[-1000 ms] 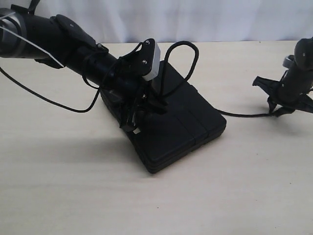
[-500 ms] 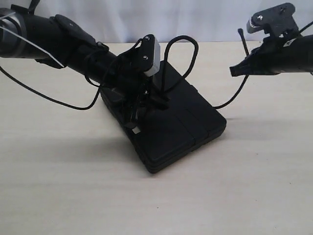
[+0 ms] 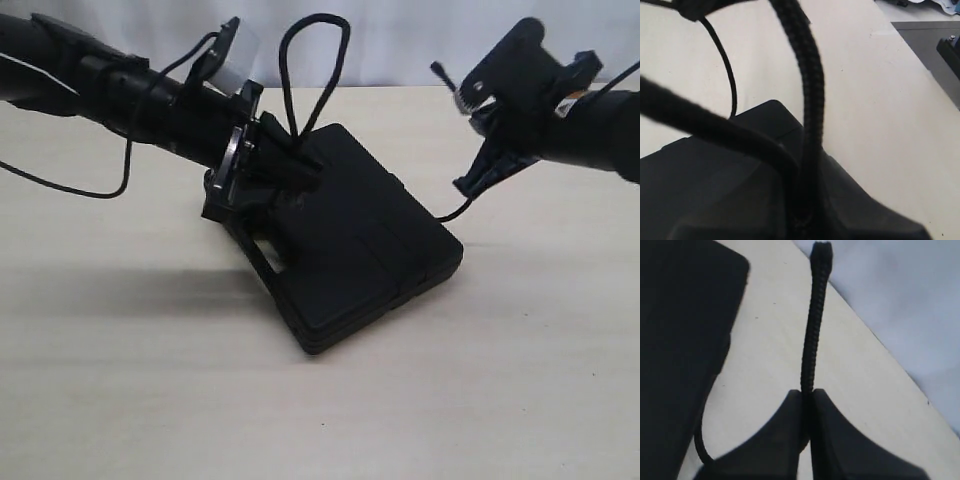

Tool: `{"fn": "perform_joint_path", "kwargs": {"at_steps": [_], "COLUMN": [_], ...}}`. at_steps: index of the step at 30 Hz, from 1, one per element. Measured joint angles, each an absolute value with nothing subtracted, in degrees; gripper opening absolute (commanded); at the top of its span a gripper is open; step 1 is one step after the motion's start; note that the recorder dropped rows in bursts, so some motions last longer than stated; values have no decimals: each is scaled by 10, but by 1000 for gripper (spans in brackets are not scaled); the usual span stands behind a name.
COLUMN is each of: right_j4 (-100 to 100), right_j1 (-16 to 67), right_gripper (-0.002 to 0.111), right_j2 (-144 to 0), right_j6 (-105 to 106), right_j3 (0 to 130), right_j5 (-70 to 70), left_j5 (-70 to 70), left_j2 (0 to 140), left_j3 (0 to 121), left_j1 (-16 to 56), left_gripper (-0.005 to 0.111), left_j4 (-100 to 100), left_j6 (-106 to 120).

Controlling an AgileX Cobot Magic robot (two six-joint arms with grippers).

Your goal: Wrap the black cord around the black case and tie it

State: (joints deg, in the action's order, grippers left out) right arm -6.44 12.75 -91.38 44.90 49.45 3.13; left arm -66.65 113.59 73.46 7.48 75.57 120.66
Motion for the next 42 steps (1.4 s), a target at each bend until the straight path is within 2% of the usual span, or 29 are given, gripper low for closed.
{"fn": "perform_joint_path", "kwargs": {"at_steps": [7, 14, 18, 23, 27, 32, 42], "right_j4": [18, 46, 192, 434, 491, 508, 505], "right_j1": [189, 198, 198, 179, 145, 145, 150], "right_gripper": [4, 4, 4, 4, 4, 4, 4], "right_j2": [-914, -938, -967, -1003, -1019, -1019, -1019], "right_j6": [466, 432, 285, 94, 34, 36, 24], "right_j3": [481, 481, 481, 481, 481, 481, 481], "right_j5": [75, 127, 213, 385, 472, 554, 498], "left_j5": [-691, -691, -691, -691, -692, -693, -694], "left_j2": [1175, 1185, 1185, 1185, 1191, 1206, 1206], "left_j3": [735, 735, 735, 736, 737, 737, 737], "left_j1": [62, 62, 60, 59, 47, 47, 74], "left_gripper": [0, 0, 0, 0, 0, 0, 0], "left_j4": [779, 780, 766, 761, 765, 768, 784], "left_j6": [1210, 1210, 1210, 1210, 1210, 1210, 1210]}}
